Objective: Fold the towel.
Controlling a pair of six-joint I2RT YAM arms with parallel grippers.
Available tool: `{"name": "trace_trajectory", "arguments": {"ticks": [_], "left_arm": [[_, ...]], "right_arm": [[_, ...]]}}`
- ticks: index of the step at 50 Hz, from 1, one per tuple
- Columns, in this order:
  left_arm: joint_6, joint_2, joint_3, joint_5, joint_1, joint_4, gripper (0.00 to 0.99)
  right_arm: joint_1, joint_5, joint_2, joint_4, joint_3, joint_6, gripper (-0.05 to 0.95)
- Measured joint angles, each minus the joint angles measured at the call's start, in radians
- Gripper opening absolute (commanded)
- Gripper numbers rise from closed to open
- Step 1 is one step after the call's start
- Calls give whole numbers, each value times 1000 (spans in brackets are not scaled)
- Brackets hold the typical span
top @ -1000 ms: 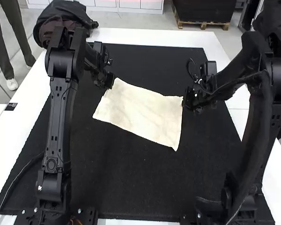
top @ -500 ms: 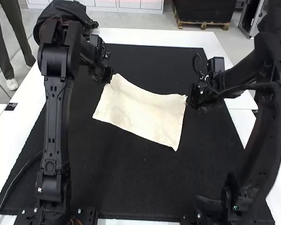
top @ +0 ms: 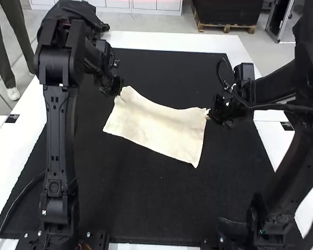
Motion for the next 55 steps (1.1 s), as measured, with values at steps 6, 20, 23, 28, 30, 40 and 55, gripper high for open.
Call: {"name": "trace_trajectory", "arguments": {"ticks": [6, 20, 23, 28, 30, 40, 55], "left_arm": [[0, -24, -20, 0, 0, -8, 28], [-8, -109, -87, -1, 1, -8, 28], [-7, -126, -105, -1, 1, -7, 28], [-8, -150, -137, -1, 1, -7, 28], [-8, -158, -148, -1, 1, -8, 28], [-8, -194, -208, -5, 1, -5, 28], [-8, -261, -306, -20, 2, 8, 28]], "right_arm": [[2, -10, -26, -30, -5, 0, -25], [27, -20, -80, -81, -28, -1, -25], [29, -20, -93, -84, -46, -1, -25], [31, -20, -114, -97, -70, -1, -25], [32, -20, -120, -103, -77, -1, -25], [32, -21, -163, -107, -109, -1, -25], [32, -21, -195, -113, -146, -1, -25]]}}
